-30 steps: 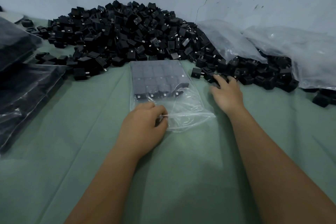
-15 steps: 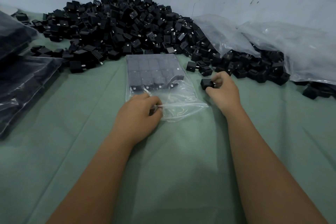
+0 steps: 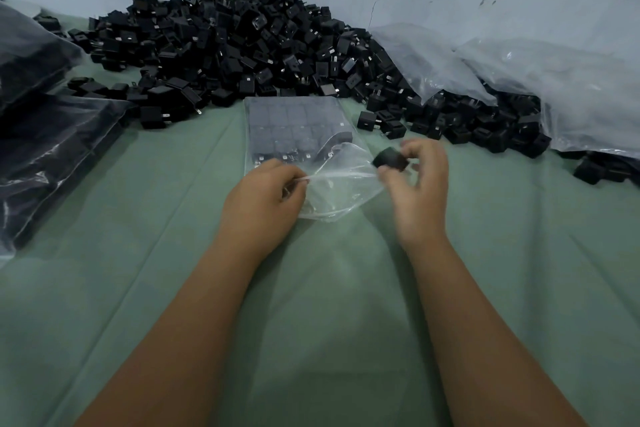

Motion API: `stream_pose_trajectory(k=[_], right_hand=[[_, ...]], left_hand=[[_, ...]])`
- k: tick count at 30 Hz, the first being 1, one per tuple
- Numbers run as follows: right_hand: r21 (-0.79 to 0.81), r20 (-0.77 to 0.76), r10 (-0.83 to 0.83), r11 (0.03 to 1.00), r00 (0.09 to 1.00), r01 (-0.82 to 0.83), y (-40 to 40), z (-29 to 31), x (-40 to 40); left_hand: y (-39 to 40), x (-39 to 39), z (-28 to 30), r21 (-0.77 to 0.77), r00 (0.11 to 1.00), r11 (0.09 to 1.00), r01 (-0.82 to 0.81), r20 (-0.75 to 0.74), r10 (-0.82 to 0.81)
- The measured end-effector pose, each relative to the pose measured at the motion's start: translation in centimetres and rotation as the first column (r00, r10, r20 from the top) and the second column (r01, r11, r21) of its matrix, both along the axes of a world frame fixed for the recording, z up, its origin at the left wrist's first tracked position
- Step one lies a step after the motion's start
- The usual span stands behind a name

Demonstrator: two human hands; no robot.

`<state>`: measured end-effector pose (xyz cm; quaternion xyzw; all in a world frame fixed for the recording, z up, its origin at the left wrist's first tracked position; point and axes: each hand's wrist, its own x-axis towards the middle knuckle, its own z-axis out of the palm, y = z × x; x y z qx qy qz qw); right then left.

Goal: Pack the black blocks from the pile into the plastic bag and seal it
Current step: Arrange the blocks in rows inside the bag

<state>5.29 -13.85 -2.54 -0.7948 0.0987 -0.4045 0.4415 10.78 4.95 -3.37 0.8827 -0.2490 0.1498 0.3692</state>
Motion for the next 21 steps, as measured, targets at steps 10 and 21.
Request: stream_pose_trajectory(k=[10, 21], right_hand=[[-0.767, -0.305, -0.421, 0.64, 0.854, 0.042, 4.1, -0.1, -0.3], [-0.765, -0.27, -0.261, 0.642, 0.927, -0.042, 6.9, -0.5, -2.4]], left_hand=[[0.1, -0.8, 0.2, -0.102, 0.992, 0.995, 0.006, 0.13, 0.007], [-0.1, -0.7, 0.4, -0.173, 0.988, 0.984, -0.041, 0.137, 0.065]])
